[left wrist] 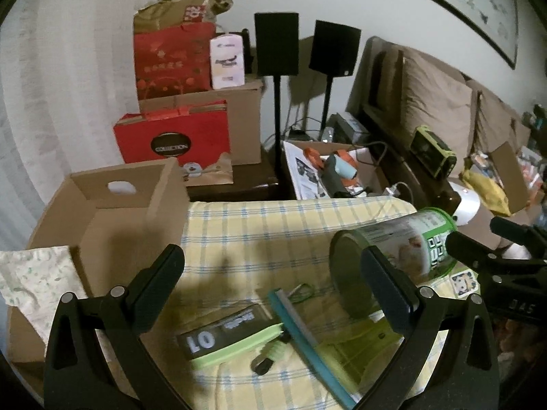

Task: Organize objects
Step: 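Grasp the green-labeled can lying on its side with both grippers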

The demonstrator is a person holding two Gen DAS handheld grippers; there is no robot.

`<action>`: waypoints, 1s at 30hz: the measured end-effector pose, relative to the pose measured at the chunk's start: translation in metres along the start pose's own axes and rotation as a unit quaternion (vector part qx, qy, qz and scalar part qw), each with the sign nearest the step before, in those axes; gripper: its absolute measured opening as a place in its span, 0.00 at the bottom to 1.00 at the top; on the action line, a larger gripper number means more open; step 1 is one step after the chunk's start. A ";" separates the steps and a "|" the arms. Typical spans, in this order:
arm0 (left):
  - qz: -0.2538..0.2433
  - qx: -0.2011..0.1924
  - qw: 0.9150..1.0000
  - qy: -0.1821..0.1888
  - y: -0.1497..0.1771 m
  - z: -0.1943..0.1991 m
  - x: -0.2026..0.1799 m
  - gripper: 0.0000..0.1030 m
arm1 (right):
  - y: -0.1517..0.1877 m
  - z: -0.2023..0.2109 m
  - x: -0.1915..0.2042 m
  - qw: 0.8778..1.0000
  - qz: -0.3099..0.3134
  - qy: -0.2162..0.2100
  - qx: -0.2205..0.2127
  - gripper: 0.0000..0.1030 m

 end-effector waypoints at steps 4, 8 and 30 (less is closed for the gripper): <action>-0.005 0.000 1.000 0.016 0.001 -0.009 -0.010 1.00 | 0.002 -0.007 -0.013 1.000 -0.009 -0.003 0.002 0.99; 0.001 0.011 0.999 0.036 0.003 -0.021 -0.017 1.00 | 0.003 -0.015 -0.024 1.000 -0.021 -0.013 0.004 0.99; -0.010 0.041 0.995 0.089 0.018 -0.061 -0.057 0.69 | 0.010 -0.050 -0.033 0.993 -0.057 -0.099 0.035 0.57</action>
Point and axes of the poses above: each gripper's, at about its wrist camera, not at the fingertips, and z roughly against the way its jaws point, x to its left, y to its underside, the point moved 4 cm from there along -z, roughly the way its jaws point, and after that the axes turned 8 degrees about y, right-handed, at the moved point
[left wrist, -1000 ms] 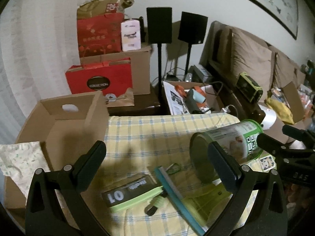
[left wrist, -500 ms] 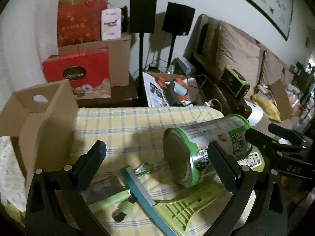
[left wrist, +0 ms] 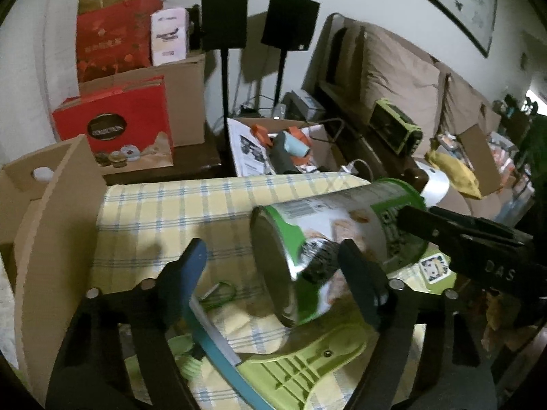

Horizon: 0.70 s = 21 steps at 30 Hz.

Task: Organize objects
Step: 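Grasp the green-labeled can lying on its side with both grippers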

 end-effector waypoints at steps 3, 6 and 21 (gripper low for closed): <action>0.001 0.008 1.000 0.018 0.000 -0.002 -0.004 0.59 | -0.001 -0.001 0.004 1.000 0.005 -0.013 0.004 0.49; -0.006 0.011 1.000 0.028 0.001 -0.003 -0.013 0.47 | -0.001 -0.001 0.005 1.000 0.002 -0.014 0.005 0.49; 0.006 0.012 0.999 0.034 -0.011 0.008 -0.014 0.41 | -0.007 0.011 0.018 1.000 0.012 0.005 -0.001 0.46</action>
Point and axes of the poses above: each gripper's, at about its wrist camera, not at the fingertips, and z roughly against the way its jaws point, x to its left, y to its underside, the point moved 4 cm from there along -z, roughly the way its jaws point, and after that the axes turned 8 degrees about y, right-handed, at the moved point
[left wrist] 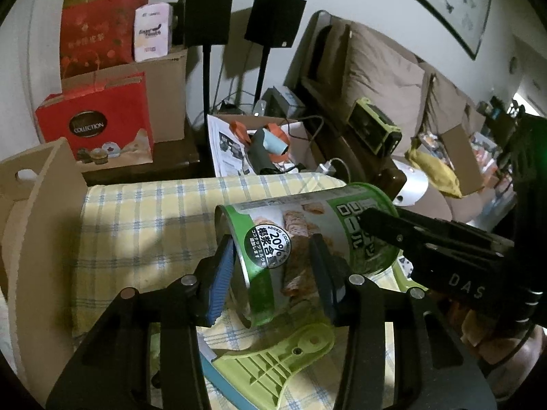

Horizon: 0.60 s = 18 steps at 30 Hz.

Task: Organize objects
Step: 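Lift and carry the can over the cardboard box with both grippers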

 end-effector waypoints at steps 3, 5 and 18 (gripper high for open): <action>-0.002 -0.006 1.000 -0.004 -0.004 0.008 0.001 0.40 | -0.004 0.005 0.005 1.000 0.002 -0.004 -0.004 0.46; 0.001 -0.014 1.000 -0.010 -0.007 0.014 0.002 0.41 | -0.008 0.011 0.011 1.000 0.006 -0.004 -0.010 0.46; 0.002 -0.056 0.997 -0.050 -0.037 0.086 0.037 0.40 | -0.038 0.041 0.081 0.997 0.042 -0.041 -0.040 0.46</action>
Point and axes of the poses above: each gripper's, at about its wrist camera, not at the fingertips, and z roughly against the way its jaws point, x to its left, y to its underside, the point moved 4 cm from there along -z, roughly the way its jaws point, and after that the axes turned 8 degrees about y, right-handed, at the moved point
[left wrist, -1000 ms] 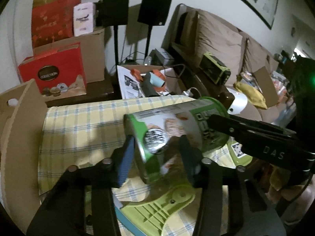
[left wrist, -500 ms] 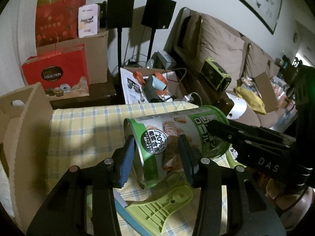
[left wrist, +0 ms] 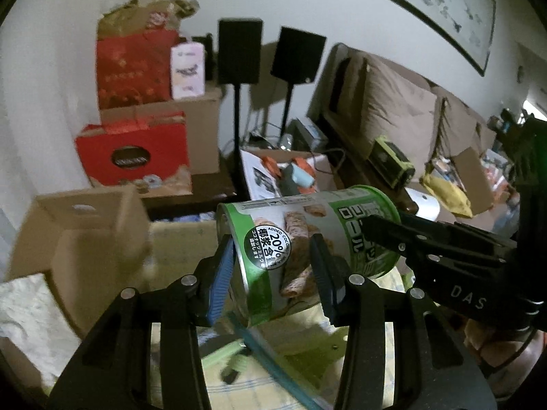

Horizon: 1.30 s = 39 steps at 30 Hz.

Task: Organize objects
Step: 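Lift and carry the can over the cardboard box with both grippers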

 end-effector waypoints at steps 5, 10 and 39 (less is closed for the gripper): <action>0.010 -0.015 1.000 -0.019 -0.010 0.025 0.028 0.40 | -0.012 -0.001 0.036 1.000 0.014 -0.016 -0.005 0.46; 0.021 -0.022 0.999 -0.038 -0.015 0.044 0.057 0.41 | -0.021 -0.006 0.071 0.999 0.028 -0.031 -0.005 0.46; 0.092 -0.034 0.990 -0.101 -0.012 0.103 0.232 0.40 | -0.029 -0.061 0.245 0.992 0.097 -0.080 0.012 0.46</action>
Point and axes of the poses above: each gripper's, at about its wrist camera, not at the fingertips, and z roughly against the way its jaws point, x to its left, y to its underside, the point moved 4 cm from there along -z, roughly the way its jaws point, and after that the axes turned 8 degrees about y, right-handed, at the moved point
